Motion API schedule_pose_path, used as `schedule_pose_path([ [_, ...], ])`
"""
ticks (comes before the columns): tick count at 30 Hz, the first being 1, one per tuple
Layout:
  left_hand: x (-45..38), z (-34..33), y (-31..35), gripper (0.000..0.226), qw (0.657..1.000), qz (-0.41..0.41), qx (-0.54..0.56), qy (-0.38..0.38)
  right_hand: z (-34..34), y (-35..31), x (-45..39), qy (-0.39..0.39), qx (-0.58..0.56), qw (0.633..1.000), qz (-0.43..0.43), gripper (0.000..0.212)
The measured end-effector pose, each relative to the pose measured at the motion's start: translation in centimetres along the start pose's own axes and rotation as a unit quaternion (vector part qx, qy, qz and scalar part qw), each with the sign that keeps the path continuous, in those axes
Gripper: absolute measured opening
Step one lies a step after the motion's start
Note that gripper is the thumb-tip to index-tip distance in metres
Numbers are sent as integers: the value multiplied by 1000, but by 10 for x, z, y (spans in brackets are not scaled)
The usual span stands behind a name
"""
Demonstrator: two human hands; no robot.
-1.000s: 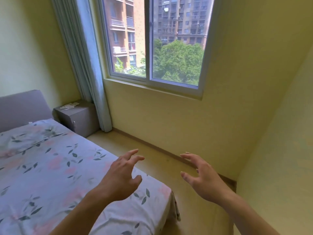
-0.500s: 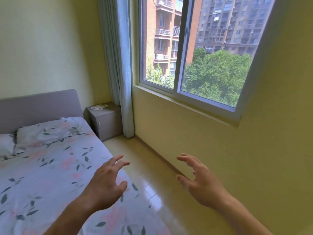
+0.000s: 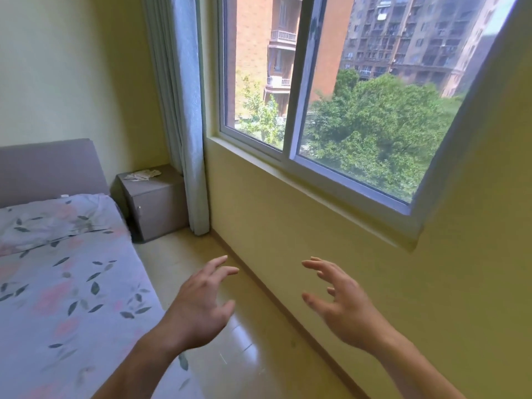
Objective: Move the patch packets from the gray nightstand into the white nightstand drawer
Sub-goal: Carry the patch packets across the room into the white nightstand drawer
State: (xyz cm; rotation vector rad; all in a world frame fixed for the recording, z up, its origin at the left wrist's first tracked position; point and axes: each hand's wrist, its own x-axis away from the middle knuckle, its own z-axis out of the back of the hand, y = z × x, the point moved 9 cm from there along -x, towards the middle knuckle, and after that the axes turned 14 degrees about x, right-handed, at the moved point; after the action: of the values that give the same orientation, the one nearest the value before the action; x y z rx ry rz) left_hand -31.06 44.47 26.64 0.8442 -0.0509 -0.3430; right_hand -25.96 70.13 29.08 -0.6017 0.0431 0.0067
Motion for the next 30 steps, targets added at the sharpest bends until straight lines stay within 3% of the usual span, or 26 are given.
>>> schedule_pose_path([
  [9,-156,-33,-25,58,997,67,-30,33,-13,70,-188,-65,-6,996,67,54],
  [16,-248,-9,-47,56,982,156,-43,97,-17,88,-338,-119,0,984,131,52],
  [25,-225,84,-139,53,926,307,-47,216,-108,-46,-484,-210,-18,936,281,55],
  [30,-260,140,-206,52,908,335,-59,244,-157,-110,-554,-234,-10,915,328,55],
])
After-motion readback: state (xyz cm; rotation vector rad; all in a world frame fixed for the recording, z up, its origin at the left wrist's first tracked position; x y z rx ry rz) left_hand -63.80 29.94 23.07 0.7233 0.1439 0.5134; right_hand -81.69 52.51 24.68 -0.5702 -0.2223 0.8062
